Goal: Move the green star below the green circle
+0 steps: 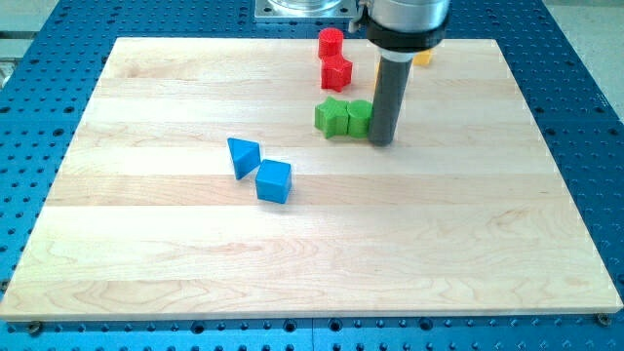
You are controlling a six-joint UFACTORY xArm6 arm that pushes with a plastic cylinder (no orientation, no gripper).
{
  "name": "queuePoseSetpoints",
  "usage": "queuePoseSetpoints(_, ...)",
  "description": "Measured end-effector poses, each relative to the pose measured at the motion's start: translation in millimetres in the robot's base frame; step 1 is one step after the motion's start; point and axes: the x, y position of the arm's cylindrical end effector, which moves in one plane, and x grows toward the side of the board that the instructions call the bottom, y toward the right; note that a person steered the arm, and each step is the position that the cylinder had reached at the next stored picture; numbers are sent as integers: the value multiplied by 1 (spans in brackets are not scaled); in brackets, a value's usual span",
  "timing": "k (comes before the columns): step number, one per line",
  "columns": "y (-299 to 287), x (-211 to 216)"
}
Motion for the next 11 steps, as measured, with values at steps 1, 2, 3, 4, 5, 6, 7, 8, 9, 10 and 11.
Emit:
queuePoseSetpoints(1,4,-39)
queuePoseSetpoints(2,23,-22)
queuePoseSetpoints(3,11,-33)
queuePoseSetpoints(4,9,-21)
queuePoseSetpoints(5,-40,25)
queuePoseSetpoints(6,-123,25)
queuePoseSetpoints(7,-168,-17)
queuePoseSetpoints(8,-110,-27)
queuePoseSetpoints(9,-83,-35)
queuePoseSetpoints(10,-55,-15)
queuePoseSetpoints(11,-59,20)
